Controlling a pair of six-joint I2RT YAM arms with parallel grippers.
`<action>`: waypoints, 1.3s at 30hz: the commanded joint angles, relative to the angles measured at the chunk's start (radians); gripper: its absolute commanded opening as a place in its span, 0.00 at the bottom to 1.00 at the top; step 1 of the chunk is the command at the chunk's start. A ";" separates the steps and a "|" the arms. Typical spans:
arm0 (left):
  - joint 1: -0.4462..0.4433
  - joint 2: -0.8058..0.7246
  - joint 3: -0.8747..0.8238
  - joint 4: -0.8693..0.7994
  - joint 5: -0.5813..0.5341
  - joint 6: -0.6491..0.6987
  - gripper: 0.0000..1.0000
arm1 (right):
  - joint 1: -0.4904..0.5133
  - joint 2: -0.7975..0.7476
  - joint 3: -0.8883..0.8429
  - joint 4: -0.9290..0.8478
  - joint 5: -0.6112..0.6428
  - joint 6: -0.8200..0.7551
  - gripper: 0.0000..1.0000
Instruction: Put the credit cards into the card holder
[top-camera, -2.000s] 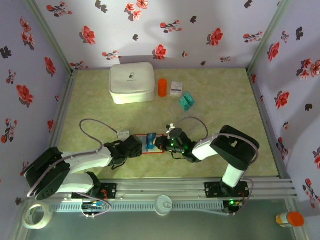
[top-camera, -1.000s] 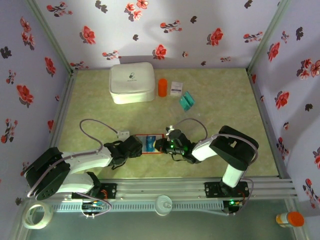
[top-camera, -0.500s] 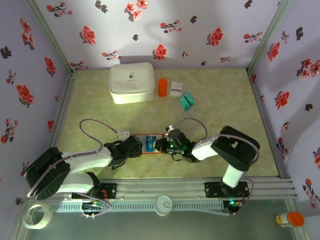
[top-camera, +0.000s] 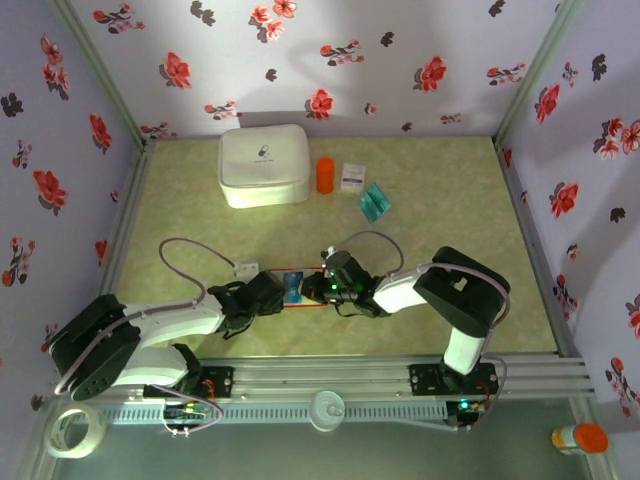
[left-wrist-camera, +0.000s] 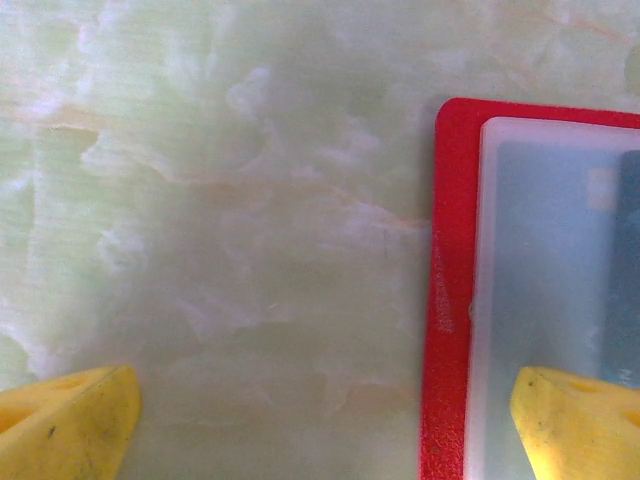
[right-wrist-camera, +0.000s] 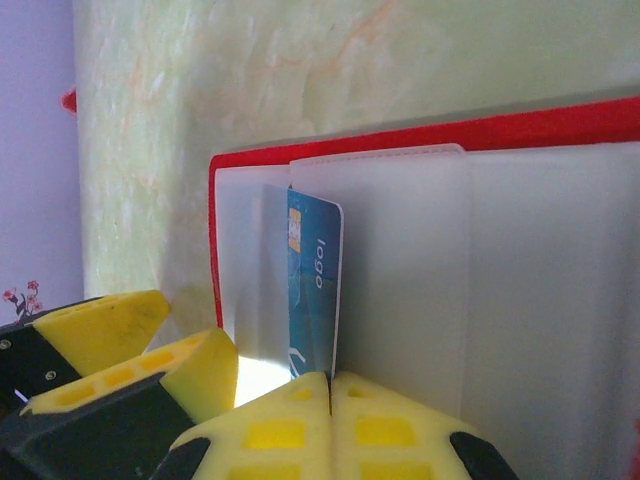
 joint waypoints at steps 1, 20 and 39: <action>0.008 0.006 -0.024 -0.042 -0.008 -0.013 0.97 | 0.020 0.034 0.039 -0.183 -0.041 -0.055 0.04; 0.008 0.012 -0.034 -0.014 -0.008 -0.015 0.97 | 0.017 -0.076 0.226 -0.545 0.041 -0.246 0.09; 0.008 -0.002 -0.036 -0.008 -0.004 -0.014 0.97 | 0.021 0.082 0.345 -0.589 0.039 -0.265 0.03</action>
